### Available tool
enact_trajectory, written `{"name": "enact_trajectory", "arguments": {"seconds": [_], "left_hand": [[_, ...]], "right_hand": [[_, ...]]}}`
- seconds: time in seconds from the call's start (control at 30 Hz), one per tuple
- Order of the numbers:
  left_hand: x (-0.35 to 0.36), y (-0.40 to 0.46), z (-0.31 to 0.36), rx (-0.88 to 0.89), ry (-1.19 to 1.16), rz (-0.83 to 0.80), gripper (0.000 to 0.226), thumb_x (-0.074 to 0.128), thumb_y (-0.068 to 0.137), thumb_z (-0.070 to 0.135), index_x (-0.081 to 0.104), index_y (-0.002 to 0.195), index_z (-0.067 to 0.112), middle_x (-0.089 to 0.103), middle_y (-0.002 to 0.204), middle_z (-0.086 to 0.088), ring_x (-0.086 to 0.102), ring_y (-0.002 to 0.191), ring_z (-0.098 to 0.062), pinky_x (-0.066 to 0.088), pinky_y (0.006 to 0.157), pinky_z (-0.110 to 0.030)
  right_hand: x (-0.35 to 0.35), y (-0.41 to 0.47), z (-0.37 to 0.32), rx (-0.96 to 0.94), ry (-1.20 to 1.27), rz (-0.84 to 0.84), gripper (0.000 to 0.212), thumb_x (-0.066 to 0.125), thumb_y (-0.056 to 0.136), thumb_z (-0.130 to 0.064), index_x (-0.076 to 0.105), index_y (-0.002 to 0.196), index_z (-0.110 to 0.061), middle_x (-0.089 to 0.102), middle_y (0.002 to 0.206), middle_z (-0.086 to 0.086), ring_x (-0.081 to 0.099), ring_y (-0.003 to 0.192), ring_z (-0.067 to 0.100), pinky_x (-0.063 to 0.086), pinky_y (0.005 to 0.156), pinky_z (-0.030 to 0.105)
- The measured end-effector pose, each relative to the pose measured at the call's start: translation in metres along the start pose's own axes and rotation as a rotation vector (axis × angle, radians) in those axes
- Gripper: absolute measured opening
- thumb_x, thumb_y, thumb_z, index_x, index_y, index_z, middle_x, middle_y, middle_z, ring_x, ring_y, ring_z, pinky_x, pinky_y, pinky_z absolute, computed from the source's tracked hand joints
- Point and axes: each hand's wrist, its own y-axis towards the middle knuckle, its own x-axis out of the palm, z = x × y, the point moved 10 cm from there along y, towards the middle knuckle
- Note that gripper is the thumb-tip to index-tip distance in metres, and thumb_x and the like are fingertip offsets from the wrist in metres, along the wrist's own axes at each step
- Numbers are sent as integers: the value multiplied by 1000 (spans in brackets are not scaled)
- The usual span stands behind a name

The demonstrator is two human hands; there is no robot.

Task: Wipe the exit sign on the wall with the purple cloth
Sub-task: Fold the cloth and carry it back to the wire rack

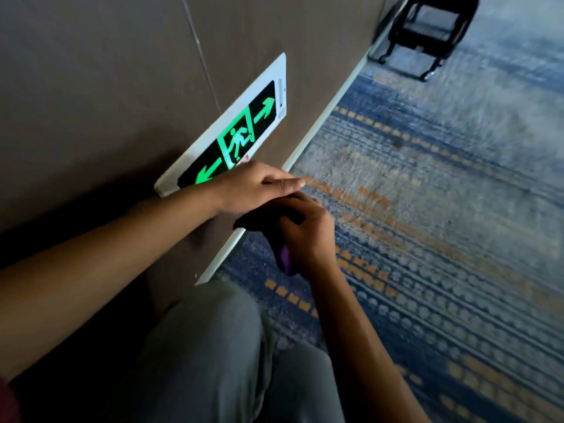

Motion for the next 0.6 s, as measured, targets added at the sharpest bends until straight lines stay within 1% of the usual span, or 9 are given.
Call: {"name": "enact_trajectory", "arguments": {"seconds": [0.07,0.13,0.2,0.23,0.3,0.37,0.43,0.47,0.6], "left_hand": [[-4,-7,11,51,-27,123,43,59,98,50,72,127,22,73,121,6,64,105,12,43,92,-2],[16,-6,31,52,-87,53,29,59,102,39,72,120,21,72,115,4,63,94,13,41,84,2],[26,-14,46,24,-184,-19,21,56,104,38,73,109,27,73,104,8,61,86,14,44,82,-5],[31,-18,53,-3,-272,-67,25,55,104,41,75,105,26,75,99,10,63,86,9,47,81,-11],[37,-30,69,-48,-375,-107,36,55,102,48,77,105,19,77,97,-4,68,88,-10,51,78,-25],[38,-42,90,-73,-390,-100,39,56,98,54,80,95,23,75,83,-7,68,72,-14,49,63,-24],[37,-51,111,-91,-359,-95,40,55,100,53,78,72,36,68,61,12,63,56,1,45,51,-14],[34,-55,124,-92,-347,-98,44,54,102,50,77,67,38,68,59,16,64,57,5,46,53,-12],[25,-70,171,-97,-364,-181,44,56,100,52,72,72,22,69,69,10,66,67,-7,49,64,-20]], "right_hand": [[-17,-5,-14,0,7,-12,47,57,71,-1,79,88,-38,68,90,-38,67,83,-11,50,77,13],[-50,-18,-17,95,-3,5,39,58,73,-4,82,95,-25,69,89,-26,68,73,-4,56,73,25],[-69,-32,-33,100,-33,14,39,60,74,-5,81,102,-19,70,97,-20,69,78,-4,58,76,25],[-78,-37,-40,116,-33,11,40,61,75,-5,80,108,-17,70,108,-16,71,90,-1,57,83,23],[-97,-48,-54,175,-72,37,41,63,80,-5,78,117,-16,66,130,-5,68,114,10,53,98,28],[-114,-63,-68,233,-128,69,39,65,87,-8,75,124,-16,60,141,5,63,124,18,51,102,34],[-133,-77,-89,246,-150,145,38,64,91,-9,73,127,-14,60,140,9,60,126,22,51,102,35],[-143,-82,-101,247,-151,184,38,64,91,-9,71,129,-13,60,138,10,60,126,22,52,102,35],[-179,-93,-140,292,-102,272,61,65,88,-6,54,148,-12,58,136,8,59,121,16,53,97,22]]}}
